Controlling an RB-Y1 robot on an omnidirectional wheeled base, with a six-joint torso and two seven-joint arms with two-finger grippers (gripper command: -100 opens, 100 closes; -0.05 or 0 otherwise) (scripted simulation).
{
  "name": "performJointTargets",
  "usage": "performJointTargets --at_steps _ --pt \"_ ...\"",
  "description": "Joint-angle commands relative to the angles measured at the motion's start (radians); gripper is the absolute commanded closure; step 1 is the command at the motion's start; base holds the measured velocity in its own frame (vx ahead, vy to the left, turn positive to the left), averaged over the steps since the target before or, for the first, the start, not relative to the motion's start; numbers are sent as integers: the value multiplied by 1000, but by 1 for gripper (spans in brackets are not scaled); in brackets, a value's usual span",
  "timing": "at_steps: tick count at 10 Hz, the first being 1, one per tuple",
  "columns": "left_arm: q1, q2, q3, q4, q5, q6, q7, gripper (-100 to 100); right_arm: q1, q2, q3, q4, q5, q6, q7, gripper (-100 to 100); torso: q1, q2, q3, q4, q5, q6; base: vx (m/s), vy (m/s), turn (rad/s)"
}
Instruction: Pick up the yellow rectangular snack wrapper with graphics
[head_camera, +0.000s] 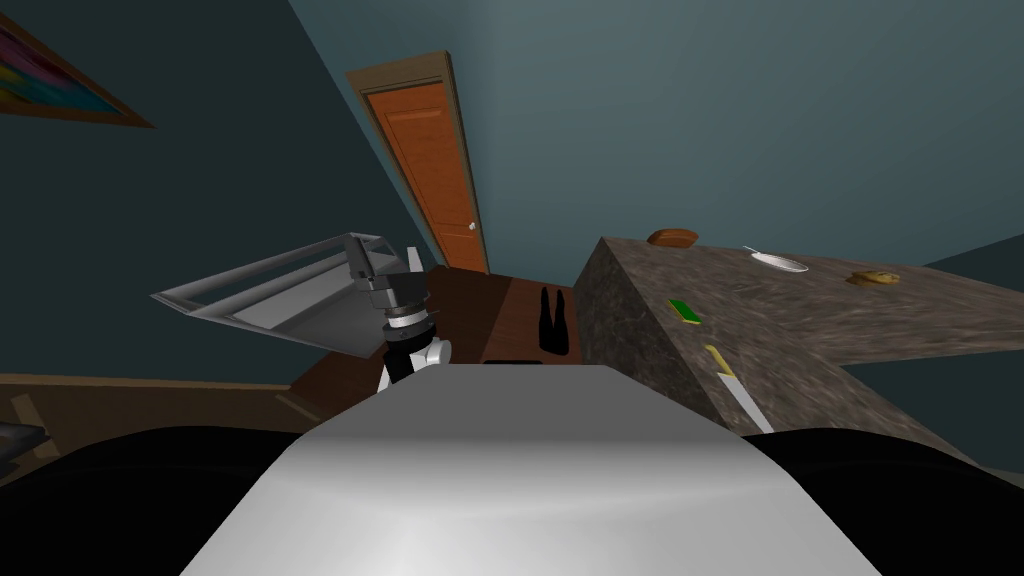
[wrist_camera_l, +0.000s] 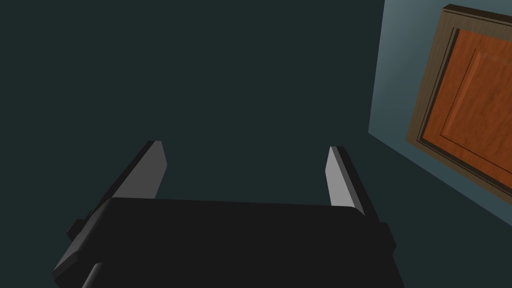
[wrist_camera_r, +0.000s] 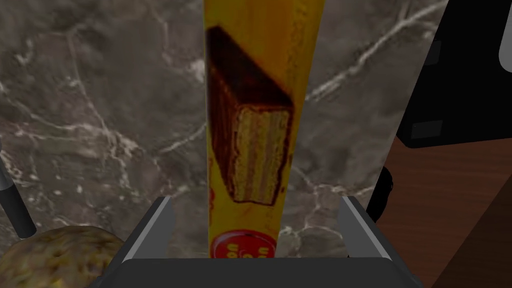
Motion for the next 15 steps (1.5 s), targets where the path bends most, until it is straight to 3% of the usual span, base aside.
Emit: performJointTargets --at_steps 1,3,4,8,9,10,11,12,14,15 --pt "0 0 0 0 0 0 0 0 -17 6 1 36 10 -6 -3 -100 0 0 0 0 0 0 0 0 0" --pt "0 0 0 0 0 0 0 0 -8 3 -1 21 6 4 -6 -100 -1 0 0 0 -1 0 0 0 0" --pt "0 0 0 0 0 0 0 0 -9 3 -1 24 7 1 -5 100 -1 1 0 0 -1 0 0 0 0" --pt "0 0 0 0 0 0 0 0 -9 3 -1 24 6 1 -6 100 -2 1 0 0 -1 0 0 0 0" --pt "0 0 0 0 0 0 0 0 -9 3 -1 24 6 1 -6 0 -2 1 0 0 -1 0 0 0 0" --pt "0 0 0 0 0 0 0 0 6 -33 16 -26 -32 29 0 100 -2 1 0 0 -1 0 -8 -9 -69" --pt "0 0 0 0 0 0 0 0 29 -68 31 -59 -65 65 2 100 -2 1 1 0 0 -1 -13 -23 -98" --pt "0 0 0 0 0 0 0 0 29 -73 31 -36 -74 65 2 100 -3 2 1 0 0 0 -15 -20 -46" --pt "0 0 0 0 0 0 0 0 29 -73 31 -97 -74 65 2 100 -2 1 1 0 0 -1 -8 -9 14" --pt "0 0 0 0 0 0 0 0 38 -73 31 -103 -74 65 2 100 -1 1 1 1 -1 -1 0 0 0"
